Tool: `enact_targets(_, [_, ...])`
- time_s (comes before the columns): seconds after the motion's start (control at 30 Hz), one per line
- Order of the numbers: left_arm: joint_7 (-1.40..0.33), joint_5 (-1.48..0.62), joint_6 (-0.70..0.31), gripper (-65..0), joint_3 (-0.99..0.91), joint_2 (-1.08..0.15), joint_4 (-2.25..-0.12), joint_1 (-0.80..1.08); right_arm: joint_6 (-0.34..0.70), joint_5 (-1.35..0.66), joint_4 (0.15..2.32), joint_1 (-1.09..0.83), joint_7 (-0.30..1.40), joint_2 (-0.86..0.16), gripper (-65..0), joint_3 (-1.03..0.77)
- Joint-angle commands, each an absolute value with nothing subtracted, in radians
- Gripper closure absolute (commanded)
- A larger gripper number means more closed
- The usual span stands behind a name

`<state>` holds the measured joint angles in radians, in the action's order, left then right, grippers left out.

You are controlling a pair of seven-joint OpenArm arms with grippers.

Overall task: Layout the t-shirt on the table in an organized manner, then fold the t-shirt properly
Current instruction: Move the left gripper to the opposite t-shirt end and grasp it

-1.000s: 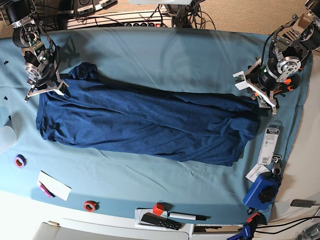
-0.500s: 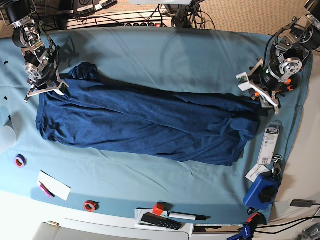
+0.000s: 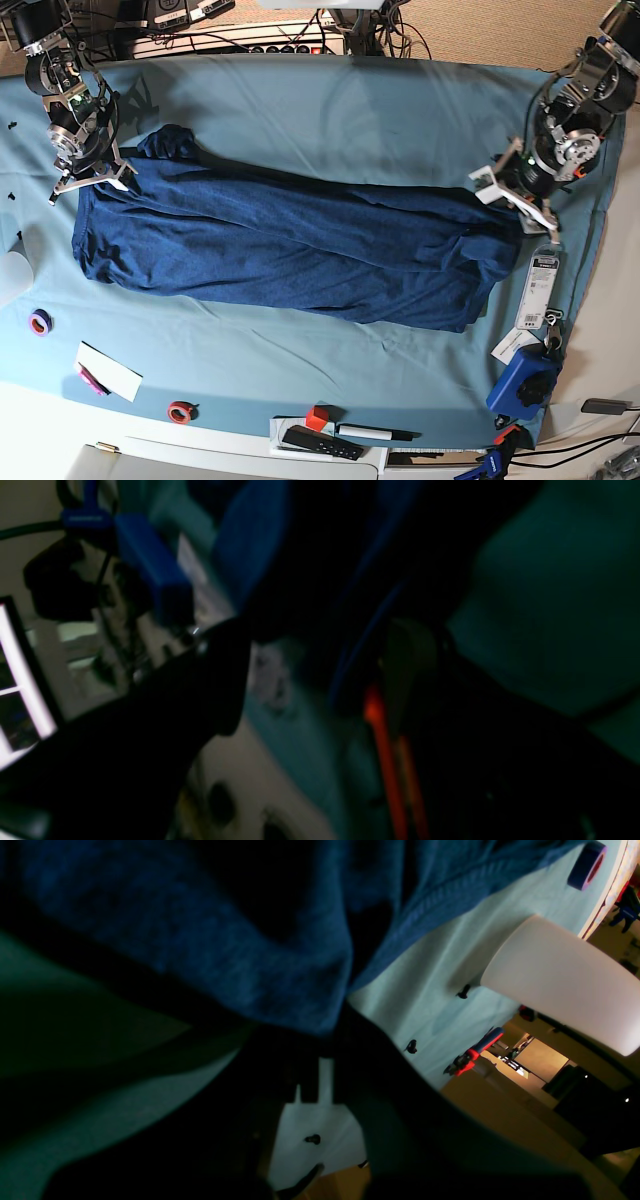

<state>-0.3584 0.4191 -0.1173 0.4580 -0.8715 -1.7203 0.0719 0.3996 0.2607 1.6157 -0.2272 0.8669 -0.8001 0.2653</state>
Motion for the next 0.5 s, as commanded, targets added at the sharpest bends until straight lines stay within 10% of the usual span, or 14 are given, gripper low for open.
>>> enact_targets(0.0, [-0.353,0.427,-0.1,-41.2,0.45,-0.905,-1.731,0.062,0.399,0.262,1.623,-0.218,0.873,-0.823,0.0,0.26])
enact_targets(0.47, [-0.529,0.207,0.024,-41.2,0.449,-0.931,-1.795,0.064,0.399,0.262,1.623,-0.218,0.886,-0.823,0.0,0.26])
